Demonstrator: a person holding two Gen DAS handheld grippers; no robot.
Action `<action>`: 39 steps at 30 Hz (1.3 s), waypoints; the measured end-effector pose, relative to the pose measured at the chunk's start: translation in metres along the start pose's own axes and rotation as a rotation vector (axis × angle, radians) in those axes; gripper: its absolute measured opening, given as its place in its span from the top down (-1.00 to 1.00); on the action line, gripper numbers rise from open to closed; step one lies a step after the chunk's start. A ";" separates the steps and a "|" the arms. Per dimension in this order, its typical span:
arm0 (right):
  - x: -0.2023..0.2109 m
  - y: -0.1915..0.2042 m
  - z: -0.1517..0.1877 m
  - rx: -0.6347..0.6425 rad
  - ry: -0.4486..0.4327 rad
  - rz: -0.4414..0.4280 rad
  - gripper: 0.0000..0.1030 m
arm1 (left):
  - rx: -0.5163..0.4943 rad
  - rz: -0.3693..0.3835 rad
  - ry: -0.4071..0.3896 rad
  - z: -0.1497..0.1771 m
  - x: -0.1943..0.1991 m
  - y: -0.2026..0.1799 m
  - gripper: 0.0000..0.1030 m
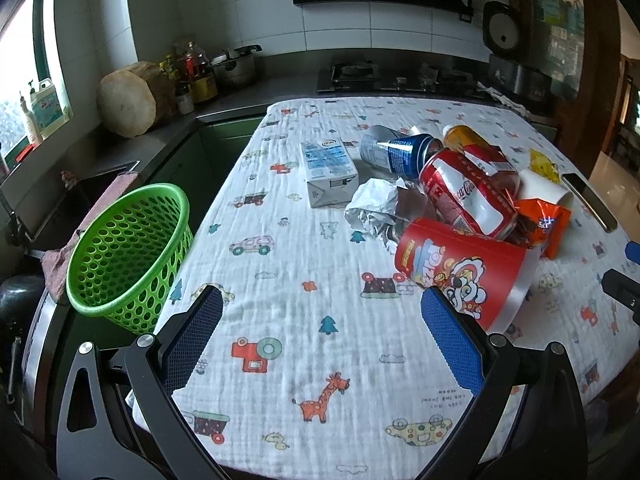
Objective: Collect trash
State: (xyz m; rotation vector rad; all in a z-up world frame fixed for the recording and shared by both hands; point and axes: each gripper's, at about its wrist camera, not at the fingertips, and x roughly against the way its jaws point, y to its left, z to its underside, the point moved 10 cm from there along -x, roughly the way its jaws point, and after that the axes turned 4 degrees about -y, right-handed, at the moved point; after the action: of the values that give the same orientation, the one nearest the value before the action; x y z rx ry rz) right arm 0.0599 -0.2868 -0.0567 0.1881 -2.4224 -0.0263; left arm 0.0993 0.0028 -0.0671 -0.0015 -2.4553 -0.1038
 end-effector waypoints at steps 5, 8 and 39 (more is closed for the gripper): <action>-0.002 -0.001 -0.001 0.015 0.003 -0.004 -0.87 | -0.002 -0.008 0.007 -0.001 0.000 -0.003 -0.91; -0.002 -0.001 -0.003 0.018 0.000 -0.010 -0.87 | 0.008 -0.006 0.016 -0.002 -0.001 -0.003 -0.90; -0.024 -0.031 -0.018 0.025 0.013 -0.083 -0.71 | 0.271 0.204 0.321 -0.005 -0.052 -0.092 -0.82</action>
State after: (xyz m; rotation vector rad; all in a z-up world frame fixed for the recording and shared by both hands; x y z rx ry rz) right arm 0.0936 -0.3133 -0.0608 0.2991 -2.4018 -0.0326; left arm 0.1398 -0.0884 -0.1026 -0.1078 -2.1166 0.2965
